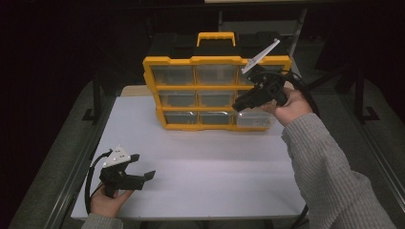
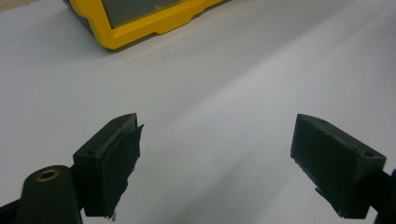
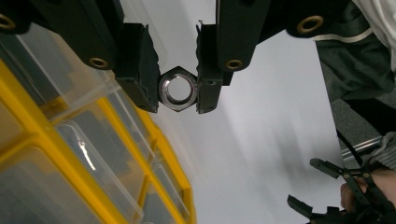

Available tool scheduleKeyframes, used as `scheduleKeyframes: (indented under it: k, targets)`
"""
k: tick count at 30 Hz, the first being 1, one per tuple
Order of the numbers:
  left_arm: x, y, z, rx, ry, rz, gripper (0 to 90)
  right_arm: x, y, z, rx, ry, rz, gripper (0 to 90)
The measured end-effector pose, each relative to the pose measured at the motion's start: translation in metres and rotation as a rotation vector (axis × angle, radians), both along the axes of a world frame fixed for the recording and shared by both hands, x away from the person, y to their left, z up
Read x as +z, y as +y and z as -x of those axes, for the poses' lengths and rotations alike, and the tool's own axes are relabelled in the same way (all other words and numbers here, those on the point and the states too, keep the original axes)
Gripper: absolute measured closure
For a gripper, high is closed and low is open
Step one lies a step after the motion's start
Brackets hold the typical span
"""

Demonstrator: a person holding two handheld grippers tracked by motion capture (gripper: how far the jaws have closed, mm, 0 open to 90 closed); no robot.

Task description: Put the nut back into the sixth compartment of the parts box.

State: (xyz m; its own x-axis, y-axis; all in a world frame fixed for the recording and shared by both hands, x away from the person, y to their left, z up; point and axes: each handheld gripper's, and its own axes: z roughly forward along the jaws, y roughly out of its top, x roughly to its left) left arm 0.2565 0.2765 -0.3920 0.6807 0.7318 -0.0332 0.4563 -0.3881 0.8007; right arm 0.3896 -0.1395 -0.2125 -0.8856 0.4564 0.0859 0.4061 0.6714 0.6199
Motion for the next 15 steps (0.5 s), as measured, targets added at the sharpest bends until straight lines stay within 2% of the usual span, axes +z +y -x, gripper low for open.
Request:
scheduleKeyframes:
  k: [15]
  targets:
    - [0.000, 0.000, 0.000, 0.001, 0.000, 0.002, 15.3, 0.000, -0.025, -0.014, -0.100, -0.004, 0.012, 69.0]
